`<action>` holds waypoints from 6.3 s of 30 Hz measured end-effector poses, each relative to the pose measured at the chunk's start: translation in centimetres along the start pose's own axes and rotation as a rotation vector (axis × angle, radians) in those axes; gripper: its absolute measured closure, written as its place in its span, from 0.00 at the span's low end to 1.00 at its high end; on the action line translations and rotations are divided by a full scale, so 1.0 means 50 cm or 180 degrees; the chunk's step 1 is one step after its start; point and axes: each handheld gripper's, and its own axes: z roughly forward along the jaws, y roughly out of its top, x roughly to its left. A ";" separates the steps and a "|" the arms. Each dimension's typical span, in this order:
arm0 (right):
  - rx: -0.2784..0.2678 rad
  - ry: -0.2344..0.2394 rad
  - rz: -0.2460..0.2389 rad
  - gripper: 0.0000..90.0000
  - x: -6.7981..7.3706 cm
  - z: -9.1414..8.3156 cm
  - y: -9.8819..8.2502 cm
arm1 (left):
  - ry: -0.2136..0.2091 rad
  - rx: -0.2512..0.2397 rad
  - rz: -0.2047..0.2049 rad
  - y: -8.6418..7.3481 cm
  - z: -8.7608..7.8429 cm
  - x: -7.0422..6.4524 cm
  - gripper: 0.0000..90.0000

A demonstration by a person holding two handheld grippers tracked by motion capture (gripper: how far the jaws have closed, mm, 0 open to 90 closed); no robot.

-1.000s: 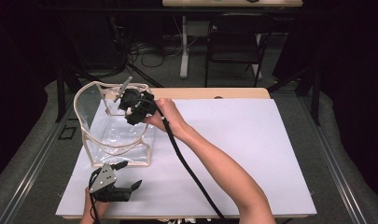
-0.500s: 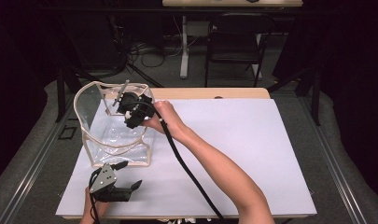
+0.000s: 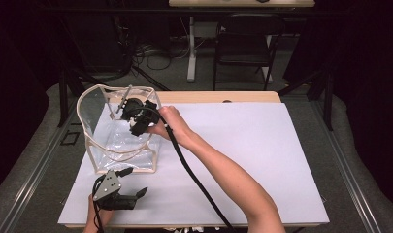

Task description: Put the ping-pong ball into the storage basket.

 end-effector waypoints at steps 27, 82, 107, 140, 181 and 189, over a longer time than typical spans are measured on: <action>-0.0435 0.0149 0.0271 0.17 -0.021 -0.046 -0.040 | -0.0001 0.0007 -0.0005 0.000 0.001 0.000 0.18; -0.0417 -0.0151 0.0698 0.00 -0.060 -0.117 -0.289 | -0.0013 0.0027 0.0010 0.000 0.003 -0.002 0.18; -0.0323 -0.0272 0.0837 0.01 -0.038 -0.118 -0.406 | -0.0009 0.0026 0.0005 0.000 0.004 -0.003 0.18; -0.0214 -0.0384 0.1087 0.02 0.009 -0.125 -0.568 | -0.0017 0.0043 0.0016 0.001 0.007 -0.004 0.18; -0.0320 -0.0592 0.1340 0.01 0.083 -0.150 -0.703 | -0.0013 0.0062 0.0001 0.000 0.010 -0.007 0.18; -0.0391 -0.0659 0.1383 0.00 0.102 -0.155 -0.722 | -0.0020 0.0073 0.0014 0.000 0.010 -0.007 0.18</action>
